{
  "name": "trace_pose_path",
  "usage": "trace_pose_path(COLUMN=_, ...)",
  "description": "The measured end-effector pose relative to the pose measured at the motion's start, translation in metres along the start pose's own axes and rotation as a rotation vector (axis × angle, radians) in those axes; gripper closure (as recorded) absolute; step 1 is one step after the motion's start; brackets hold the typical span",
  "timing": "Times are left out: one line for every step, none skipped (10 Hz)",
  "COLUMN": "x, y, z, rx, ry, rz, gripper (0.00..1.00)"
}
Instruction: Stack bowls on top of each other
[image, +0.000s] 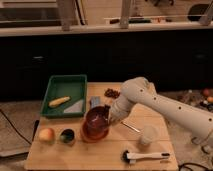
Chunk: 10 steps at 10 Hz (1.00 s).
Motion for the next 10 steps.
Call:
trace_pose_path(x=0.002, y=-0.004, z=0.002, rx=0.006, ry=0.01, rz=-0.019, gripper=0.98)
trace_pose_path(x=0.003, y=-0.006, z=0.002, rx=0.011, ry=0.017, rz=-0.032, gripper=0.98)
trace_pose_path(x=0.006, y=-0.012, z=0.006, rx=0.018, ry=0.019, rz=-0.058, gripper=0.98)
trace_pose_path(x=0.007, y=-0.015, z=0.007, rx=0.023, ry=0.02, rz=-0.07, gripper=0.98)
trace_pose_path(x=0.009, y=-0.016, z=0.01, rx=0.028, ry=0.019, rz=-0.08, gripper=0.98)
trace_pose_path(x=0.011, y=-0.017, z=0.013, rx=0.033, ry=0.016, rz=-0.088, gripper=0.98)
trace_pose_path(x=0.012, y=-0.018, z=0.017, rx=0.039, ry=0.01, rz=-0.094, gripper=0.98)
trace_pose_path(x=0.013, y=-0.017, z=0.019, rx=0.043, ry=0.006, rz=-0.092, gripper=0.98)
trace_pose_path(x=0.013, y=-0.014, z=0.02, rx=0.048, ry=0.002, rz=-0.088, gripper=0.97)
trace_pose_path(x=0.013, y=-0.01, z=0.022, rx=0.051, ry=-0.007, rz=-0.084, gripper=0.87)
